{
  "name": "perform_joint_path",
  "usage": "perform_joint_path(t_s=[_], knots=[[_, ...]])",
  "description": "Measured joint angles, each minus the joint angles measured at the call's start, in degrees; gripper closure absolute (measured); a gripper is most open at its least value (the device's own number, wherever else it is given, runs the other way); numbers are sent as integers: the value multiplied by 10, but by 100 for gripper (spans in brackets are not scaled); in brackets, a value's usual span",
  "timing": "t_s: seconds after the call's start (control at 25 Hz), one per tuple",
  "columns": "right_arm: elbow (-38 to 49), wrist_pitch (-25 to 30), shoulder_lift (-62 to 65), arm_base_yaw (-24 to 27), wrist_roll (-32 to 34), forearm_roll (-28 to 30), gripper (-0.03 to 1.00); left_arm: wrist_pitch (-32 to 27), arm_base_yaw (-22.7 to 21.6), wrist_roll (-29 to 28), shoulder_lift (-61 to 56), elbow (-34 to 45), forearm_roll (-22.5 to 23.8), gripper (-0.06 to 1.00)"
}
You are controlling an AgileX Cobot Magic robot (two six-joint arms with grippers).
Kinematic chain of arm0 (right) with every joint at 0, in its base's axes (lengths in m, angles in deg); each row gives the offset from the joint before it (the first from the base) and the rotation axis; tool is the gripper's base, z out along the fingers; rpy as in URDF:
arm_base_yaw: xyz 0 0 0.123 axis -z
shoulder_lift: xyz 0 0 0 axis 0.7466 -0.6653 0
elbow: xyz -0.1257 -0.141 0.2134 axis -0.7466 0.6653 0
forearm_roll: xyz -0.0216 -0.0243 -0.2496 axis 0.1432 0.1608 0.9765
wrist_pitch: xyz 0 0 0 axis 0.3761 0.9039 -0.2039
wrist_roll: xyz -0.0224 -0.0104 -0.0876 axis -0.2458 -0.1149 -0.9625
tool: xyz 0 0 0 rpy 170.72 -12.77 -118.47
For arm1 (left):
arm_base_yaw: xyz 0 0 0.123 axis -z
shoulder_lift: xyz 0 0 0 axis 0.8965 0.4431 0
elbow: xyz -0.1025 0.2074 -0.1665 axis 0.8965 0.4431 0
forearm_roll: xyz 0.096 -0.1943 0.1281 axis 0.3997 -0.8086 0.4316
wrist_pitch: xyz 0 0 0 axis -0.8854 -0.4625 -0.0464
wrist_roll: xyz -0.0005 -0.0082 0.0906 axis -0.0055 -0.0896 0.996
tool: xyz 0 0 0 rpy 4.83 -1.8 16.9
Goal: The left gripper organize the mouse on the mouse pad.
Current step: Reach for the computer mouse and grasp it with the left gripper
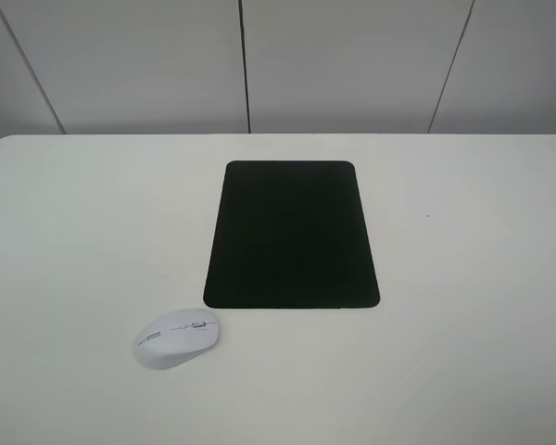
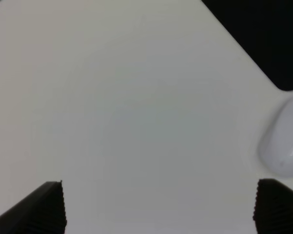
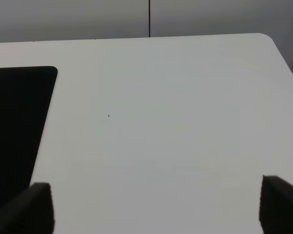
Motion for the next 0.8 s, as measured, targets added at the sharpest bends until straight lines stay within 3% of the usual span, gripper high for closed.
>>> perform_joint_path(t_s=[0.24, 0.36, 0.68, 0.8], knots=[[0, 0, 0, 0, 0, 0, 14, 22, 89, 123, 170, -24, -3, 16], [0, 0, 0, 0, 0, 0, 14, 26, 124, 157, 244, -41, -3, 16], [0, 0, 0, 0, 0, 0, 14, 79, 230, 175, 394, -77, -5, 16], [0, 0, 0, 0, 0, 0, 14, 93, 271, 156, 442, -77, -6, 16]])
